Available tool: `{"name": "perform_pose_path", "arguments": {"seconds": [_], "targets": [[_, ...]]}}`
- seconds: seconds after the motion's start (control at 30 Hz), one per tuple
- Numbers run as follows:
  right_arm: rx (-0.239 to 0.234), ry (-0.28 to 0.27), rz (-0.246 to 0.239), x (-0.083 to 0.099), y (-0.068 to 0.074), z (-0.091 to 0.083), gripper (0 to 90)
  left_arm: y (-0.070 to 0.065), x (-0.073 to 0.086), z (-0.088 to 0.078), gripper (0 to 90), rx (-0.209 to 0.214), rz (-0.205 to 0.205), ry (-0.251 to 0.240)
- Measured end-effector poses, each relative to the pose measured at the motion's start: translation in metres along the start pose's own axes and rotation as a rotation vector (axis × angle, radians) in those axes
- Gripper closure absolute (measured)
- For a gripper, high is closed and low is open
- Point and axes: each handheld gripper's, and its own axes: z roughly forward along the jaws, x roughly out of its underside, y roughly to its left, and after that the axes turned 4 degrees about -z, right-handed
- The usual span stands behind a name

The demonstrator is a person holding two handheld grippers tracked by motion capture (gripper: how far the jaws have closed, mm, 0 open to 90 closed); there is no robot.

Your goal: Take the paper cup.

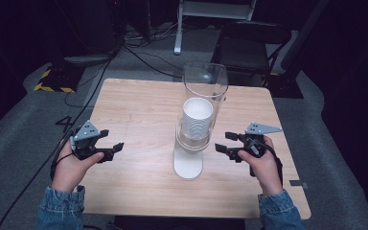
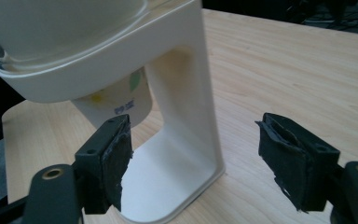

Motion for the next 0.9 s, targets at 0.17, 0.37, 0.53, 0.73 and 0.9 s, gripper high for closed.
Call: {"name": "perform_pose_path", "arguments": {"seconds": [0.17,0.37,0.53,0.73,0.9], "targets": [[-0.041,0.022,-0.020,-0.001,0.012,0.018,25.7,0.000,0.000,0.001,25.2,-0.001,0.001,0.002],[-0.095,0.031,-0.065,-0.004,0.028,0.036,23.8,0.000,0.001,0.002,25.2,0.003,-0.004,0.004],[-0.109,0.005,-0.093,-0.005,0.038,0.050,21.7,0.000,0.002,0.004,25.2,0.008,0.001,0.016],[-0.118,-0.037,-0.103,-0.006,0.046,0.066,23.3,0.001,0.002,0.005,24.9,0.007,-0.005,0.012],[-0.090,-0.077,-0.100,-0.006,0.048,0.072,26.1,0.001,0.003,0.005,24.9,0.008,-0.007,0.014]]}}
